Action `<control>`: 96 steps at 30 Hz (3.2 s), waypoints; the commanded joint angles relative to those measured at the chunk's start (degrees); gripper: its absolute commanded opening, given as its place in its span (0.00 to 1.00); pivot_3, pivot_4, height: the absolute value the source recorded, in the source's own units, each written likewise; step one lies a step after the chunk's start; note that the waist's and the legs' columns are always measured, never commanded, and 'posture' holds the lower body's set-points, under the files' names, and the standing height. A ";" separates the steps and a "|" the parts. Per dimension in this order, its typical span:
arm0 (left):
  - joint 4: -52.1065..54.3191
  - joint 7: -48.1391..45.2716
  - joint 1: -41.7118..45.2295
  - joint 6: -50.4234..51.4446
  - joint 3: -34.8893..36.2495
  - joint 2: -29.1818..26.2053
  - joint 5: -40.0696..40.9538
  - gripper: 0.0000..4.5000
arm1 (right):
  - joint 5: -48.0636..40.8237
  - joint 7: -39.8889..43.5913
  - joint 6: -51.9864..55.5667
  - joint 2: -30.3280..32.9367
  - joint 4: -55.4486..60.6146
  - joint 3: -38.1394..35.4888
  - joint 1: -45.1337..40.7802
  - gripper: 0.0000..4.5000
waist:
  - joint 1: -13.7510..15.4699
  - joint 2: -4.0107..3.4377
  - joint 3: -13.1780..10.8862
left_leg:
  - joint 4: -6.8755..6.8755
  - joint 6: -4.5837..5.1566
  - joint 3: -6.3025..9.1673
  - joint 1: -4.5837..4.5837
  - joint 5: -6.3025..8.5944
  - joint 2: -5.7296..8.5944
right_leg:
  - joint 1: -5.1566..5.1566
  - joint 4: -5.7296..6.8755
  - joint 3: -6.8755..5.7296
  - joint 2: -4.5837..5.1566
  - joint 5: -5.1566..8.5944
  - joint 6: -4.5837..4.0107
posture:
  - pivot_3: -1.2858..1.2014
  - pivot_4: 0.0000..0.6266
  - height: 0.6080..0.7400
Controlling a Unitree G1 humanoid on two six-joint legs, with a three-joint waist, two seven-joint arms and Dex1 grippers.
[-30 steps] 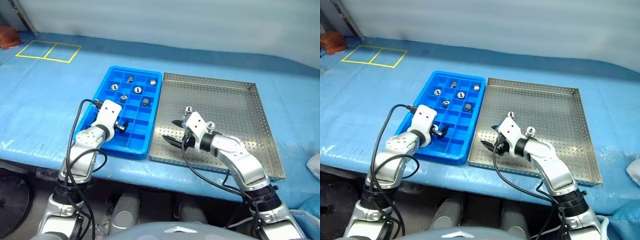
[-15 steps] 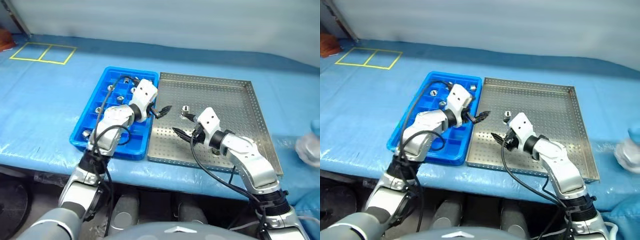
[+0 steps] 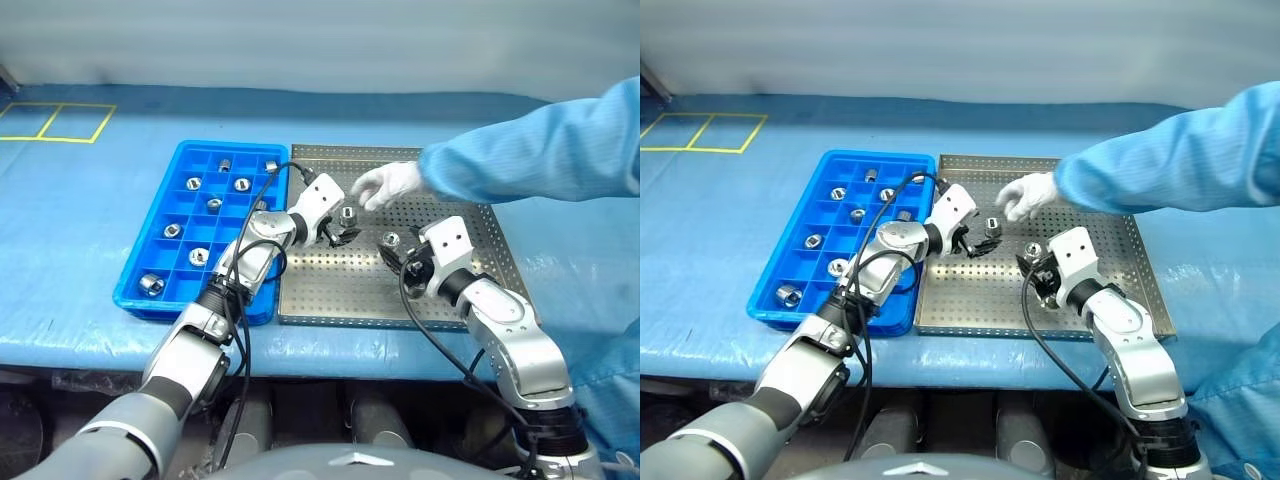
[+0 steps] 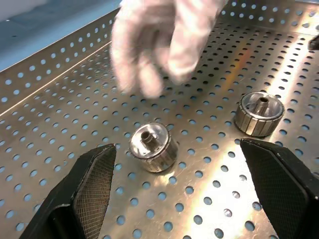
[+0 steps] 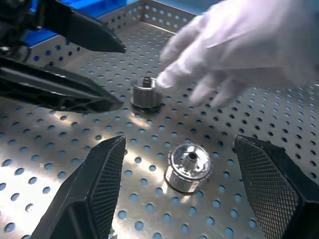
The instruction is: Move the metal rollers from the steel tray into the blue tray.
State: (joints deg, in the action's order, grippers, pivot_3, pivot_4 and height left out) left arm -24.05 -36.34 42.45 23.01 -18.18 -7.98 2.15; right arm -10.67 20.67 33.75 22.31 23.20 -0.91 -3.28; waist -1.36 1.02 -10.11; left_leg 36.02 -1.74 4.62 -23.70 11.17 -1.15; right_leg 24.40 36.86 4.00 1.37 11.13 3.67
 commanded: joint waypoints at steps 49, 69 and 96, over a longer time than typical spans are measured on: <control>12.83 -9.12 -7.23 0.88 -2.58 -3.85 -0.72 0.96 | -4.94 2.01 9.33 -1.84 5.57 5.66 0.49 0.82 | 0.47 -0.07 0.04 | 0.04 0.10 0.01 0.06 -0.06 0.01 | -0.06 0.03 0.04 -0.01 -0.02 0.01 | 0.55 0.24 1.00; 34.26 -7.32 -17.27 8.93 2.01 -12.06 1.62 0.97 | -3.05 0.81 10.12 -3.32 -3.13 7.40 -3.07 0.40 | 1.17 -0.08 0.04 | -0.04 0.10 0.04 0.06 -0.06 0.00 | -0.05 0.02 0.00 0.00 0.00 -0.03 | 0.59 0.24 1.00; 73.24 17.89 -52.35 25.34 28.50 -10.96 6.51 0.97 | 1.19 12.86 -8.85 -17.98 -36.97 18.34 -36.27 0.38 | 9.03 -0.04 0.00 | -0.37 0.08 0.13 0.10 -0.06 -0.08 | 0.10 0.01 -0.20 -0.04 0.10 -0.25 | 0.74 0.24 1.00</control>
State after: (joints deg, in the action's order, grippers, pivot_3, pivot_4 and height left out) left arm 45.52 -19.81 -9.48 48.63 9.36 -19.18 8.94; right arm -9.78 32.36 28.39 5.09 -12.59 17.49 -37.55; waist 7.68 0.97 -10.11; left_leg 35.61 -1.68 4.75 -23.62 11.10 -1.22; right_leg 24.51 36.87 3.80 1.33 11.24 3.41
